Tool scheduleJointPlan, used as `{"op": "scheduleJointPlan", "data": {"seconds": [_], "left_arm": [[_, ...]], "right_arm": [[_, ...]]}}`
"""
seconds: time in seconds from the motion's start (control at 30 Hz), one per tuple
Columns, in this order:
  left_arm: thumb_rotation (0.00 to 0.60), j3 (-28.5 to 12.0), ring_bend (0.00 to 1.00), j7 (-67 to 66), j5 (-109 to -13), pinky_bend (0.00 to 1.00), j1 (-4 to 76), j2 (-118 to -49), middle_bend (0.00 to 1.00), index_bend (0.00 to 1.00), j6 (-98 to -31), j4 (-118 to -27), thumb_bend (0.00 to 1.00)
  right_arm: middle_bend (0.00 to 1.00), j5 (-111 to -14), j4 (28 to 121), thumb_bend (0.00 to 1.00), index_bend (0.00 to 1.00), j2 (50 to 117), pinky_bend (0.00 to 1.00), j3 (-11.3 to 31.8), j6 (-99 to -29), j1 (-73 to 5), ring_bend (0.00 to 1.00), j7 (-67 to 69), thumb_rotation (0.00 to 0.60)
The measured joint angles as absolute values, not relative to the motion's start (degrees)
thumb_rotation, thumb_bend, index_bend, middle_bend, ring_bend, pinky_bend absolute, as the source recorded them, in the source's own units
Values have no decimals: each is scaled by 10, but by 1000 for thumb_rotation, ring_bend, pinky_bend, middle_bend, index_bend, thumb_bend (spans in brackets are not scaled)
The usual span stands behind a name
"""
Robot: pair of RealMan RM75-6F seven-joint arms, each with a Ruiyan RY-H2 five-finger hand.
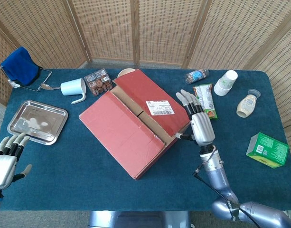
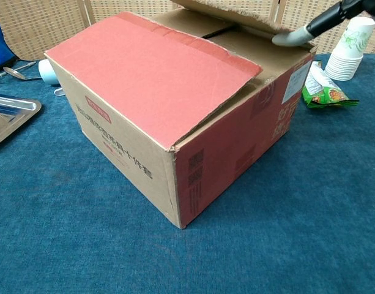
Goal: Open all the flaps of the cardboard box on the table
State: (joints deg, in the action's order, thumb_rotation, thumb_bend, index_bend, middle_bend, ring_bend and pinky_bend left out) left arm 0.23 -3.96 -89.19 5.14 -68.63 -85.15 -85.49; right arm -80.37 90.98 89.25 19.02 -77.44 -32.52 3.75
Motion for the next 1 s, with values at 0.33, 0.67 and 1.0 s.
{"op": "scheduleJointPlan", "data": {"seconds": [0.33, 0.67, 1.0], "left_arm": [[600, 2, 0, -40, -892, 0, 51, -686, 0, 0, -852, -856, 35], [600, 2, 0, -39, -893, 0, 52, -686, 0, 0, -851, -856, 34], [600, 3, 0, -42, -893, 0, 51, -686, 0, 0, -851, -857, 35]], "right_arm": [[0, -798, 900, 0, 0, 904, 41, 211, -801, -328, 0, 28, 600], [0, -830, 865, 167, 0, 917, 55, 218, -843, -335, 0, 7, 600], [0, -849, 843, 358, 0, 912, 62, 215, -855, -342, 0, -26, 600]]}}
